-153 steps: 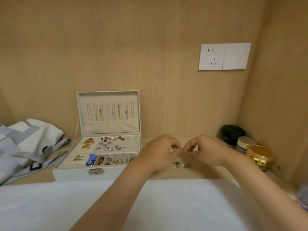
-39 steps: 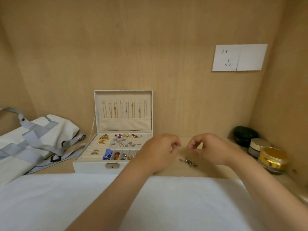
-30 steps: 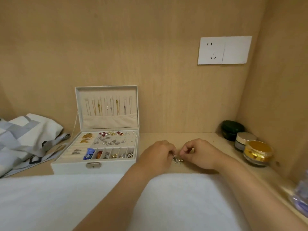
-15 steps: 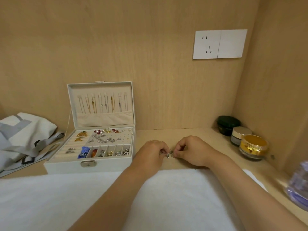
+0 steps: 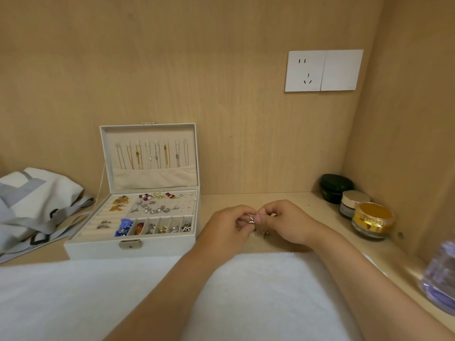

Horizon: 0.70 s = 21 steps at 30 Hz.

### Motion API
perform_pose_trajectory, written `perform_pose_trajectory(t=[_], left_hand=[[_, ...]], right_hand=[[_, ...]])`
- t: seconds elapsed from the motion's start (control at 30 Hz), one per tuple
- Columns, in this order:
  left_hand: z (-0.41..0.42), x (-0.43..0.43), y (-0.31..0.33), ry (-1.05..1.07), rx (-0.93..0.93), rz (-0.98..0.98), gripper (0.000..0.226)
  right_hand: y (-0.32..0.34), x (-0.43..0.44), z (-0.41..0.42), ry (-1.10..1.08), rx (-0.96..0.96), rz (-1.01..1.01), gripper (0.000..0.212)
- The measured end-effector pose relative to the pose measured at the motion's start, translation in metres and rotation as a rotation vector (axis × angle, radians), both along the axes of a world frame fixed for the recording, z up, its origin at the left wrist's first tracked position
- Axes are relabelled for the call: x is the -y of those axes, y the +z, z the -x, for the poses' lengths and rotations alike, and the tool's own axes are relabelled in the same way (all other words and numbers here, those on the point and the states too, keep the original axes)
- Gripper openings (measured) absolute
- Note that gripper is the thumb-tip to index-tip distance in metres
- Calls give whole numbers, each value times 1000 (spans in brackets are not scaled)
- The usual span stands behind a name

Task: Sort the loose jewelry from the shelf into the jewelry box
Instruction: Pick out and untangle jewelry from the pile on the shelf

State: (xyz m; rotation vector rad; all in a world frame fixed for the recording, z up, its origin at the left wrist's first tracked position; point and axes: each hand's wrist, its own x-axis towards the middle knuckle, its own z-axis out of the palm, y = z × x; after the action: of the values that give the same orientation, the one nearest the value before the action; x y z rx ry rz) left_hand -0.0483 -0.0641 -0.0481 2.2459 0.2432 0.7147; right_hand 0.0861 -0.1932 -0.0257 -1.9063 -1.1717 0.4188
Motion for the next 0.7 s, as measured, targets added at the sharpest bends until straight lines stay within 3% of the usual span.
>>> perform_pose_trajectory(t=[0.17, 0.23, 0.4, 0.7], left_hand=[[1, -3, 11, 136, 40, -156, 13], [4, -4, 17, 191, -11, -275, 16], [12, -5, 33, 258, -118, -649, 24], [20, -12, 32, 316, -151, -605, 25]], right_hand=[[0, -6, 5, -45, -55, -91, 16], [-1, -8, 6, -73, 26, -79, 11], [2, -6, 10, -14, 214, 73, 21], [5, -15, 18, -11, 447, 244, 11]])
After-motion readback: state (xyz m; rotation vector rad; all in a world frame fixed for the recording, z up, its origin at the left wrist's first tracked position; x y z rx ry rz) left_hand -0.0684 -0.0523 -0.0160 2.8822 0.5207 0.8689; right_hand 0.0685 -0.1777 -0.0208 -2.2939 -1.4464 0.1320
